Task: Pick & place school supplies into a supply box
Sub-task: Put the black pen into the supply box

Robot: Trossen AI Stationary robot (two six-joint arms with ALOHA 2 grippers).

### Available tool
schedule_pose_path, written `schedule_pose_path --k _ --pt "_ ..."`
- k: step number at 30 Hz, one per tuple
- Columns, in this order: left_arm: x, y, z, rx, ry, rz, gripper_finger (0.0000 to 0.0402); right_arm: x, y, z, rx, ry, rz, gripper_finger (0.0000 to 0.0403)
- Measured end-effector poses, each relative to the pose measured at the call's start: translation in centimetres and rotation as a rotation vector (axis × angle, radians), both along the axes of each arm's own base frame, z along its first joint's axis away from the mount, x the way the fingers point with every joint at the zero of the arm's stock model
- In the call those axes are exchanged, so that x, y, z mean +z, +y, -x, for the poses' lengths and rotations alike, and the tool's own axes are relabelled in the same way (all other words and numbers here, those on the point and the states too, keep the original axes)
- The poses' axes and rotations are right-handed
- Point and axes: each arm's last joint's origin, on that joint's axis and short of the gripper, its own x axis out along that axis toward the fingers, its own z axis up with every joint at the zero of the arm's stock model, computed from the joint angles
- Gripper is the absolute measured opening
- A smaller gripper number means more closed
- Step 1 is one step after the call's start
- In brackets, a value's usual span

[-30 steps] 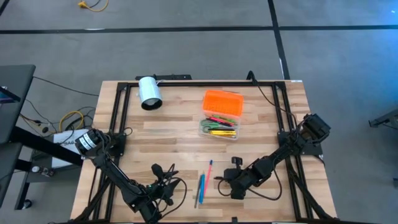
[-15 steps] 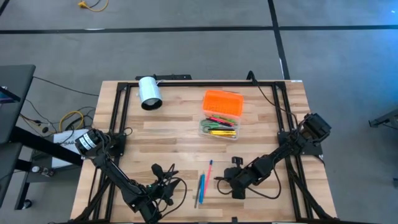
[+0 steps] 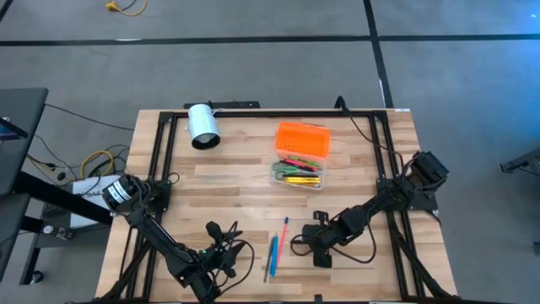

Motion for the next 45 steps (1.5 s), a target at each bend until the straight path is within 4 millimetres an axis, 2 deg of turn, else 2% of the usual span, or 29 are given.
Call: schedule_pose_path --k 7,13,22,27,33,40,45 --pt "0.0 0.3 -0.3 0.012 0.007 0.012 0.0168 0.0 -0.1 -0.1 -0.001 -0.002 0.004 0.0063" --pt "0.0 0.3 -0.3 0.015 0.002 0.020 0.0168 0.0 0.0 0.0 0.001 -0.019 0.033 0.0014" --pt "0.0 0.3 -0.3 0.015 0.002 0.020 0.0168 0.1 1.2 0.7 0.098 -0.078 0.141 0.0006" --pt "0.0 0.3 -0.3 0.016 0.001 0.021 0.0168 0.6 2.2 0.9 0.176 -0.108 0.245 0.0005" --pt "0.0 0.3 -0.3 0.015 0.003 0.025 0.0168 1.3 3.4 1.9 0.212 -0.142 0.449 0.0002" --pt "-0.1 0.3 -0.3 0.011 0.017 0.047 0.0168 2.8 4.9 2.7 0.178 -0.309 0.675 0.0001" --pt "-0.1 0.3 -0.3 0.011 0.017 0.048 0.0168 3.5 4.2 2.3 0.132 -0.347 0.808 0.0001"
